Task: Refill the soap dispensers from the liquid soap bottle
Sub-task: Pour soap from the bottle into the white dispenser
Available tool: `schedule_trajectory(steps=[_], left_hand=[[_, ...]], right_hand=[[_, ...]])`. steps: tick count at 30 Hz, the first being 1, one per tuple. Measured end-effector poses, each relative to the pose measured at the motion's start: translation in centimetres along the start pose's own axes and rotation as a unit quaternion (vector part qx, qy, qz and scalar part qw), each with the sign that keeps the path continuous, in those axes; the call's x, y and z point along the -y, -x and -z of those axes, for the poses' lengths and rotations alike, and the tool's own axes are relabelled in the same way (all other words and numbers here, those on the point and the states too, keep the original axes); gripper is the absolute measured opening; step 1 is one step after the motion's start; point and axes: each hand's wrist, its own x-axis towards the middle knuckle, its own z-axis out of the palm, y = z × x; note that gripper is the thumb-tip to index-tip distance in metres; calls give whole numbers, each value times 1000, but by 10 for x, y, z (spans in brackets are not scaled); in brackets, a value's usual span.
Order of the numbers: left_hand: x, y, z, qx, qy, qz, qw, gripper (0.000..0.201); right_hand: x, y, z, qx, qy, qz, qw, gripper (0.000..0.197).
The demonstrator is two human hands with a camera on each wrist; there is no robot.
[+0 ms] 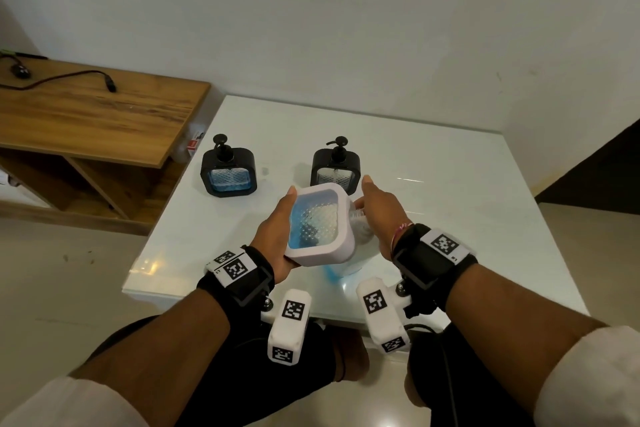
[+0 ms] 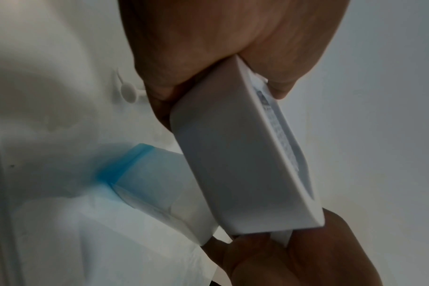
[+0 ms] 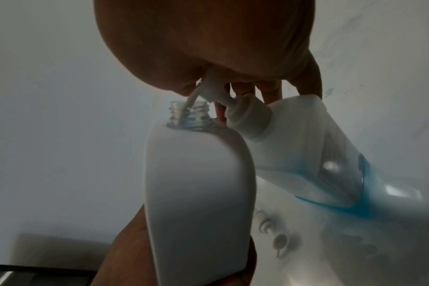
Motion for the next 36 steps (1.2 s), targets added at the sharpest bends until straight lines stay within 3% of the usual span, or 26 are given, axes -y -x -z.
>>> schedule_trajectory(steps=[9, 13, 18, 25, 32, 36], left_hand=[[-7, 10, -6, -60, 15, -30, 998, 64], [-8, 16, -9, -86, 20, -40, 995, 66], [-9, 24, -15, -121, 21, -60, 991, 51], [-10, 27, -20, -131, 11, -51, 990, 54], [-11, 29, -20, -140, 13, -47, 989, 41], [-10, 27, -16, -140, 8, -32, 990, 43]], right_hand=[[3, -1, -3, -11, -17, 25, 999, 55], [-4, 5, -8, 22, -53, 35, 998, 50], [-10, 10, -11, 52, -104, 43, 992, 47], [-13, 16, -11, 24, -102, 55, 993, 50], [-33, 18, -25, -22, -100, 130, 986, 54], [-38, 17, -31, -59, -108, 155, 980, 53]])
